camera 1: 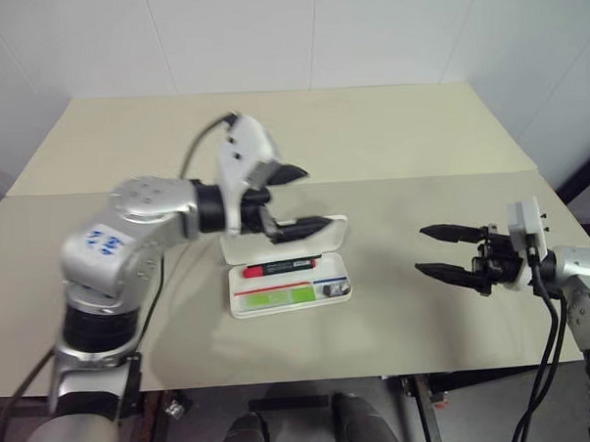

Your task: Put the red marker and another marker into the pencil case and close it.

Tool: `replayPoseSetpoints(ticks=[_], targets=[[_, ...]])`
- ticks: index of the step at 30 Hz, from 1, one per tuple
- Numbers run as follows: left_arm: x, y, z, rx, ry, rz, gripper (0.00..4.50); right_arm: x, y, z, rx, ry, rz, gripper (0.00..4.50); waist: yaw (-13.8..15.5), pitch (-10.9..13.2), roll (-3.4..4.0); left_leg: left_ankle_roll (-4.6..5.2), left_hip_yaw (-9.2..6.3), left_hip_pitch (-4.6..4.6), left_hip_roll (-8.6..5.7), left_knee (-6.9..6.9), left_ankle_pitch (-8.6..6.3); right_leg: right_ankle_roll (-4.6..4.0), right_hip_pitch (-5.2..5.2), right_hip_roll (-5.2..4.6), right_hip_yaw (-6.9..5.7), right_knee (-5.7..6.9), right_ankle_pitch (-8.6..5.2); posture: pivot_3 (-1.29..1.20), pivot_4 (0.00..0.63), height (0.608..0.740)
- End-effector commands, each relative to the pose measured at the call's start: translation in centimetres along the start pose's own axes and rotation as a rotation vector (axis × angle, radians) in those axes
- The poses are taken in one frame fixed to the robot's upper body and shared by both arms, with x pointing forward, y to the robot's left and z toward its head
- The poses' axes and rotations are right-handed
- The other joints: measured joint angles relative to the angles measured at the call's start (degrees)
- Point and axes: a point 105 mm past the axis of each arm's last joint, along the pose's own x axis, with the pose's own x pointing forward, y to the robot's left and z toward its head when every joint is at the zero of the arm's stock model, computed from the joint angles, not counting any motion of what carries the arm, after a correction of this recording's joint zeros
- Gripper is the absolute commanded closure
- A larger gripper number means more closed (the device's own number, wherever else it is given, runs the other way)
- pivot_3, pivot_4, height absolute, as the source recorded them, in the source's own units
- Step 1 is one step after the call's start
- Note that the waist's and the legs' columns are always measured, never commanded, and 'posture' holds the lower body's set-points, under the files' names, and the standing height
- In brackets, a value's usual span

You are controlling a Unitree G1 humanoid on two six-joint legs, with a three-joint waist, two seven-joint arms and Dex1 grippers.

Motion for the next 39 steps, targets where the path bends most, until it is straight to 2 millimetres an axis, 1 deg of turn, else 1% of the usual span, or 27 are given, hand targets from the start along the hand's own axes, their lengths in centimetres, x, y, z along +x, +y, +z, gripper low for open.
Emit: replayPoseSetpoints(ticks=[1,3,6,7,8,9,13,16,19,20,24,26,28,32,34,37,39], targets=[[-2.6,2.8,1.0,0.09,0.01,0.128,0.02,-0.5,-0.3,3.2,-0.077,-0.085,0.065,0.0,0.0,0.0,0.01,0.0,0.0,0.0,0.0,0.01,0.0,0.0,0.02,0.0,0.0,-0.02,0.0,0.0,0.15,0.74],[-3.9,4.5,0.9,0.115,0.041,0.204,0.02,-0.4,-0.5,3.7,-0.086,-0.085,0.103,0.0,0.0,0.0,0.01,0.0,0.01,0.01,0.0,0.01,0.0,0.01,0.03,0.0,-0.01,-0.05,0.01,0.0,0.15,0.74],[-5.8,6.5,0.0,0.121,0.088,0.293,0.02,-0.2,-1.2,3.4,-0.101,-0.044,0.123,0.0,0.0,0.0,0.01,0.01,0.0,-0.01,0.01,-0.04,0.0,0.01,0.02,0.0,-0.02,-0.09,0.0,0.0,0.15,0.74],[-6.3,6.9,-0.5,0.127,0.1,0.311,0.42,0.0,-1.4,3.4,-0.105,-0.039,0.123,0.0,0.1,0.0,0.01,0.01,0.01,-0.01,0.0,-0.07,0.0,0.01,0.01,-0.02,-0.02,-0.1,0.0,0.0,0.15,0.74],[-6.7,7.1,-1.1,0.131,0.117,0.323,0.63,0.1,-1.6,3.3,-0.107,-0.038,0.122,0.0,0.1,0.0,0.01,0.01,0.01,-0.02,0.0,-0.1,0.0,0.01,0.0,-0.02,-0.03,-0.13,0.0,0.0,0.15,0.74],[-7.0,7.2,-1.4,0.136,0.128,0.329,0.9,0.2,-1.7,3.3,-0.108,-0.037,0.122,0.0,0.1,0.0,0.02,0.01,0.01,-0.02,0.0,-0.14,0.0,0.01,-0.01,-0.03,-0.03,-0.13,0.0,0.0,0.15,0.74],[-7.6,7.6,-3.8,0.109,0.177,0.331,2.24,1.0,-1.6,2.7,-0.102,-0.031,0.13,0.0,0.2,0.0,0.02,0.01,0.0,-0.11,0.02,-0.27,-0.01,-0.01,-0.17,-0.04,-0.05,-0.11,-0.01,0.0,0.15,0.74],[-7.8,7.9,-4.6,0.082,0.172,0.331,3.28,1.3,-1.5,2.5,-0.099,-0.031,0.132,0.0,0.2,0.0,0.03,0.01,0.0,-0.15,0.02,-0.25,-0.01,-0.01,-0.18,-0.05,-0.06,-0.11,0.0,0.0,0.15,0.74],[-8.0,8.4,-5.9,0.038,0.131,0.314,4.29,1.3,-1.4,2.4,-0.097,-0.033,0.134,0.0,0.2,0.0,0.03,0.01,0.0,-0.12,0.01,-0.23,-0.01,-0.01,-0.17,-0.06,-0.06,-0.08,0.0,0.0,0.15,0.74],[-8.0,8.5,-6.4,0.012,0.126,0.299,4.42,1.3,-1.4,2.5,-0.096,-0.034,0.135,0.0,0.2,0.0,0.04,0.01,0.01,-0.11,0.01,-0.23,-0.01,-0.01,-0.16,-0.05,-0.06,-0.05,0.0,0.0,0.15,0.74],[-7.9,9.6,-8.7,-0.092,0.124,0.269,4.42,1.0,-1.6,2.7,-0.092,-0.04,0.153,0.0,0.2,0.0,0.04,0.01,0.01,-0.09,0.01,-0.17,-0.01,-0.01,-0.16,-0.04,-0.06,0.03,0.0,0.0,0.15,0.74],[-7.5,9.6,-9.6,-0.144,0.11,0.217,4.42,0.9,-1.6,2.9,-0.088,-0.049,0.169,0.0,0.1,0.0,0.03,0.01,0.01,-0.09,0.01,-0.14,-0.01,-0.01,-0.16,-0.03,-0.06,0.07,0.0,0.0,0.15,0.74],[-6.8,9.5,-10.1,-0.181,0.081,0.158,4.42,0.7,-1.8,2.9,-0.086,-0.039,0.172,0.0,0.1,0.0,0.04,0.01,0.01,-0.09,0.0,-0.13,-0.01,-0.02,-0.16,-0.04,-0.06,0.08,0.0,0.0,0.15,0.74],[-5.2,8.6,-10.2,-0.236,0.041,0.016,4.42,0.6,-2.1,2.8,-0.086,-0.031,0.17,0.0,0.2,0.0,0.03,0.01,0.01,-0.12,0.0,-0.14,-0.01,-0.01,-0.17,-0.04,-0.07,0.06,0.0,0.0,0.15,0.74],[-4.4,7.5,-10.1,-0.265,0.031,-0.088,4.42,0.6,-2.2,2.9,-0.086,-0.029,0.17,0.0,0.2,0.0,0.03,0.01,0.01,-0.13,0.0,-0.16,-0.01,-0.01,-0.18,-0.04,-0.08,0.04,0.0,0.0,0.15,0.74],[-3.8,5.8,-10.5,-0.305,0.054,-0.238,4.42,0.7,-2.1,2.8,-0.085,-0.025,0.173,0.0,0.0,0.0,0.04,0.01,0.01,-0.14,0.0,-0.19,-0.01,-0.01,-0.18,-0.04,-0.07,0.03,0.0,0.0,0.15,0.74],[-3.7,5.0,-10.7,-0.305,0.08,-0.304,4.42,0.6,-2.1,2.8,-0.084,-0.024,0.173,0.0,-0.1,0.0,0.04,0.01,0.02,-0.13,0.01,-0.2,-0.01,-0.01,-0.18,-0.03,-0.07,0.03,0.0,0.0,0.15,0.74]])
